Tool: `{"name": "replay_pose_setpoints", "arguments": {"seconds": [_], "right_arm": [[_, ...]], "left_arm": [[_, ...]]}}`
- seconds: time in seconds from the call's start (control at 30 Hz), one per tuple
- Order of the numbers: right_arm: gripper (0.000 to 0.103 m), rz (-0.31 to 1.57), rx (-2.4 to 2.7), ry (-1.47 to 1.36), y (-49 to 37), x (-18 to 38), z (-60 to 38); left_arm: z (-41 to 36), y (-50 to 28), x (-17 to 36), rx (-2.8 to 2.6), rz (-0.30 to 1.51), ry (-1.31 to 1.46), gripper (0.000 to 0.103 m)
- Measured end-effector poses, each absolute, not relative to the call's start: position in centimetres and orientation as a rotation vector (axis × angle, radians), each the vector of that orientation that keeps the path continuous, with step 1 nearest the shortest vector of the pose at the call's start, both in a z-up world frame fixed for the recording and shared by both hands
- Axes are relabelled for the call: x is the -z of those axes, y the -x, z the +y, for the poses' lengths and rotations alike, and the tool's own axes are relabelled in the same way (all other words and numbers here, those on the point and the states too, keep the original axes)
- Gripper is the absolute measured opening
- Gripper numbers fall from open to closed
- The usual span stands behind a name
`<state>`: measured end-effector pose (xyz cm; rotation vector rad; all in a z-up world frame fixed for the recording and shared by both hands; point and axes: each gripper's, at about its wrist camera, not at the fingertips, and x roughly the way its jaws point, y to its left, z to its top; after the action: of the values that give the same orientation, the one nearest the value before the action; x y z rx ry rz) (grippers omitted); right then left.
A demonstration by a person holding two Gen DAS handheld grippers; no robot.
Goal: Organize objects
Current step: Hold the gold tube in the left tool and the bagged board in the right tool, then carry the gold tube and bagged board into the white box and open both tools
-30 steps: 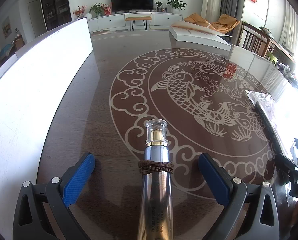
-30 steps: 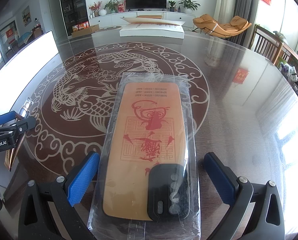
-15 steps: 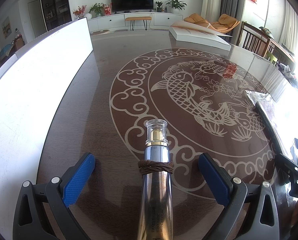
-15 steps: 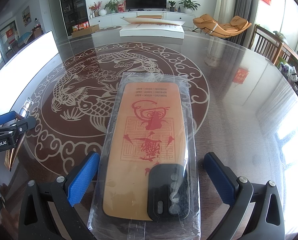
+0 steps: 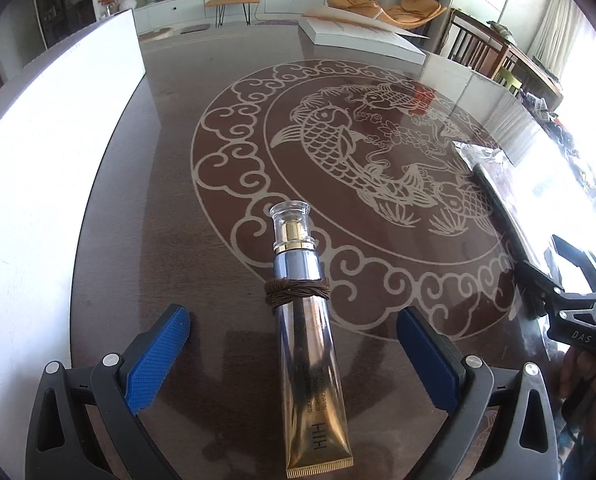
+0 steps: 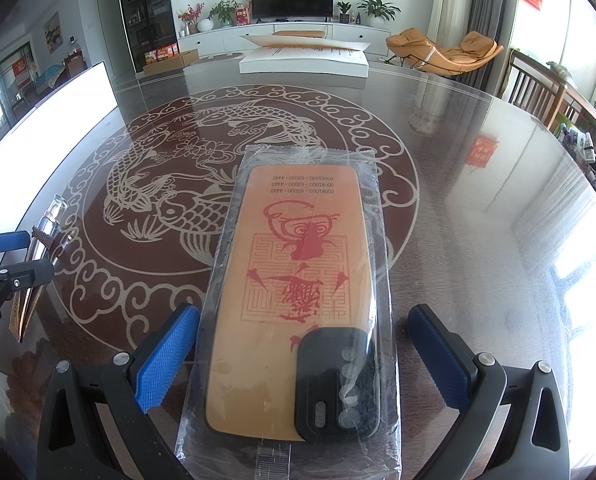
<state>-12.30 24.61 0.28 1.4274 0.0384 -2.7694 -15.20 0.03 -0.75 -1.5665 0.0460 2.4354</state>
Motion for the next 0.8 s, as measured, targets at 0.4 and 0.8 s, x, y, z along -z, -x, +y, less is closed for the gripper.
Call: {"name": "replay_pose_setpoints", "arguments": {"seconds": [0.4, 0.8], "right_arm": [[0.103, 0.041, 2.564, -1.584, 14.4, -0.9, 25.1], [0.003, -0.113, 2.538, -1.560, 14.8, -4.5, 25.1]], "left_arm": [[3.0, 13.4, 0.3, -2.435, 0.270, 1.450, 0.030], [-2.0, 6.3, -1.3, -2.567, 0.033, 1.192, 0.025]]}}
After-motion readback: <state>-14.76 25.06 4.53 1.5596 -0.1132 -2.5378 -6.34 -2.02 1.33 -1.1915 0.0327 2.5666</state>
